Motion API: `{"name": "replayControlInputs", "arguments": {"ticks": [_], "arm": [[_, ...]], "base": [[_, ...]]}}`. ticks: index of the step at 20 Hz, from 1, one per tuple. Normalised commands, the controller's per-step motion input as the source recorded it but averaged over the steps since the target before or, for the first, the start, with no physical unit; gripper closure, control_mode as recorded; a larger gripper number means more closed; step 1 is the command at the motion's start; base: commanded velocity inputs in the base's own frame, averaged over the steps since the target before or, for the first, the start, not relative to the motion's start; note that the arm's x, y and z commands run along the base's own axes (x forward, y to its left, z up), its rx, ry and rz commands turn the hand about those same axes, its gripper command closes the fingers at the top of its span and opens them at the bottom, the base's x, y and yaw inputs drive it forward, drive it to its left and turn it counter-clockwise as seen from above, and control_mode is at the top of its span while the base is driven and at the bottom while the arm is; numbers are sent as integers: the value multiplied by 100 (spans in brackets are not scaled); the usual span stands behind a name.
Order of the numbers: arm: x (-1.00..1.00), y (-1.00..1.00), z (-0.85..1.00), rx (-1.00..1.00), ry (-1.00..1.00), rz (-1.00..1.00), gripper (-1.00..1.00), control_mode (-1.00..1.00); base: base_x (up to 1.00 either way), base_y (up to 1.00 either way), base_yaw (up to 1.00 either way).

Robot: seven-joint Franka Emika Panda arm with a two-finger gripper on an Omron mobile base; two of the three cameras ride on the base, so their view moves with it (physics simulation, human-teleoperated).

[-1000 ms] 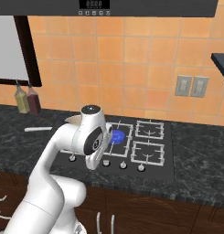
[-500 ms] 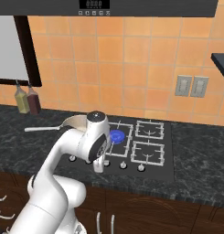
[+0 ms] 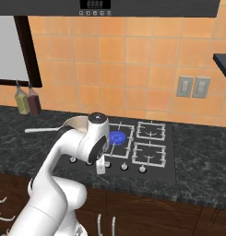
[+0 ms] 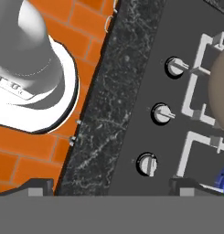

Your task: Turn off the center burner of the stove.

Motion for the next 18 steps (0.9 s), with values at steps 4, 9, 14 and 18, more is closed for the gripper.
{"name": "replayControlInputs", "arguments": {"ticks": [4,9,14,18], "arm": [[0,6,-4,0,0,23,-100,-100],[-6,0,-13,-6,0,26,-100,-100],[0,1,-12,-7,4,25,-100,-100],[0,0,0,-2,0,16,-100,-100]], "base": [[0,0,0],[0,0,0],[0,0,0],[0,0,0]]}}
